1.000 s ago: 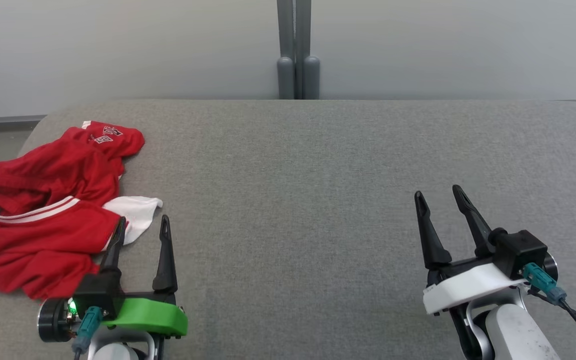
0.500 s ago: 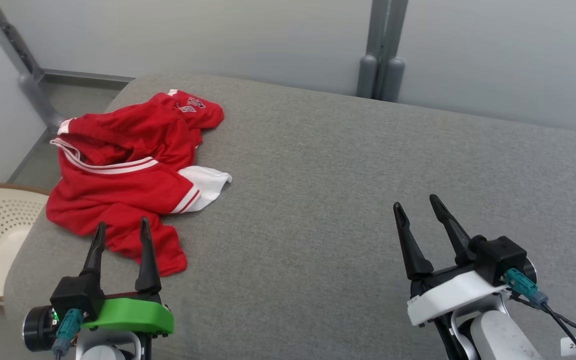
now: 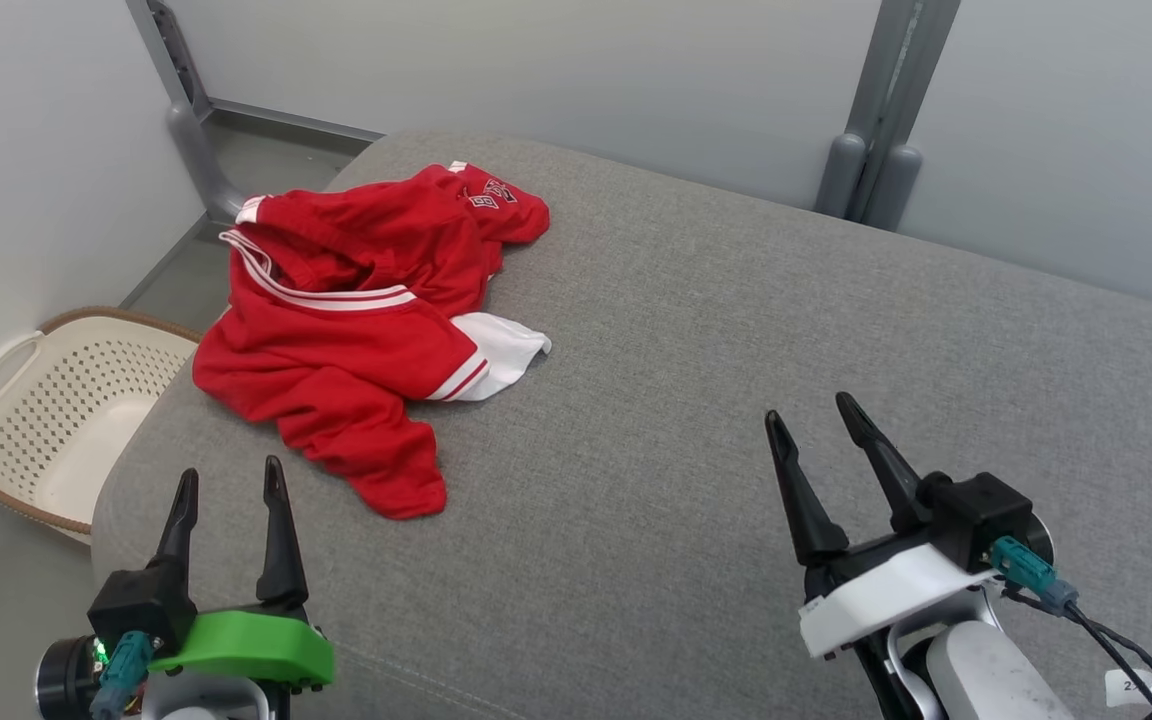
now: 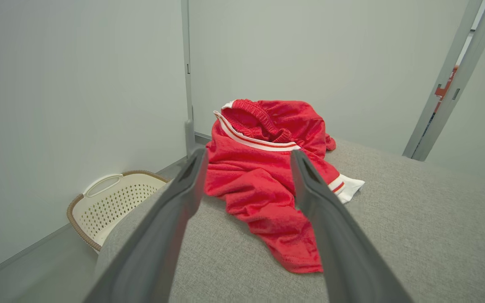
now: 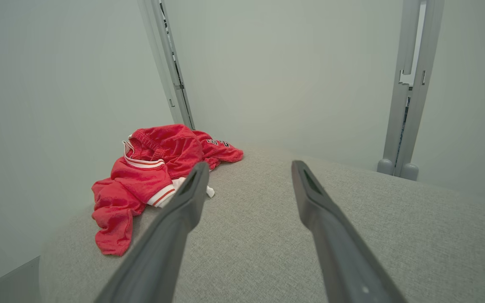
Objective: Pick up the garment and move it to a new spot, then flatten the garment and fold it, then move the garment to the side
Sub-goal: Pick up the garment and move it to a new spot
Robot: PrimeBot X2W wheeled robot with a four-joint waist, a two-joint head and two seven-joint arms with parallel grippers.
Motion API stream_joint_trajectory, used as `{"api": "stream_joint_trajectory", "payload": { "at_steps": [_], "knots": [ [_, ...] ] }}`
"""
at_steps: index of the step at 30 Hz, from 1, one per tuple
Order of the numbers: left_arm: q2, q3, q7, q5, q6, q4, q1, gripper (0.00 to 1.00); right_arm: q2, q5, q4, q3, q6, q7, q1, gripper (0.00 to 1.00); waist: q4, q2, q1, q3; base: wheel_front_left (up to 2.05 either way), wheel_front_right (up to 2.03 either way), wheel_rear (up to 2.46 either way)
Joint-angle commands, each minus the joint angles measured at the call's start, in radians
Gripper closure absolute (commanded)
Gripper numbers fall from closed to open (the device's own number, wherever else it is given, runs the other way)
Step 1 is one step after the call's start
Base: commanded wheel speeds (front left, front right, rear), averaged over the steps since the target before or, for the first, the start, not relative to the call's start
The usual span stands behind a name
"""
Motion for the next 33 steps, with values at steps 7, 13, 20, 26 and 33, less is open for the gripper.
{"api": "stream_joint_trajectory", "payload": {
  "at_steps": [7,13,20,26,33],
  "knots": [
    [0.05,0.037,0.142,-0.083,-0.035,0.024,-0.11,0.0,-0.024,0.001,-0.015,0.021,0.0,-0.003,-0.026,0.0,-0.066,0.0,0.0,0.035,0.0,0.0,0.0],
    [0.139,0.072,0.339,-0.146,-0.061,0.073,-0.253,0.0,-0.038,0.0,-0.033,0.034,0.0,-0.003,-0.046,0.0,-0.154,0.0,0.0,0.071,0.0,0.0,0.0],
    [0.247,0.087,0.598,-0.233,-0.095,0.261,-0.409,0.0,-0.051,-0.001,-0.045,0.031,0.0,-0.003,-0.068,0.0,-0.256,0.0,0.0,0.13,0.0,0.0,0.0],
    [0.299,0.097,0.75,-0.325,-0.109,0.431,-0.491,0.0,-0.06,-0.004,-0.054,0.024,0.0,-0.003,-0.097,0.0,-0.338,0.0,0.0,0.188,0.0,0.0,0.0],
    [0.353,0.099,0.887,-0.373,-0.114,0.627,-0.531,0.0,-0.06,0.0,-0.058,0.012,0.0,-0.003,-0.122,0.0,-0.411,0.0,0.0,0.233,0.0,0.0,0.0]
  ]
}}
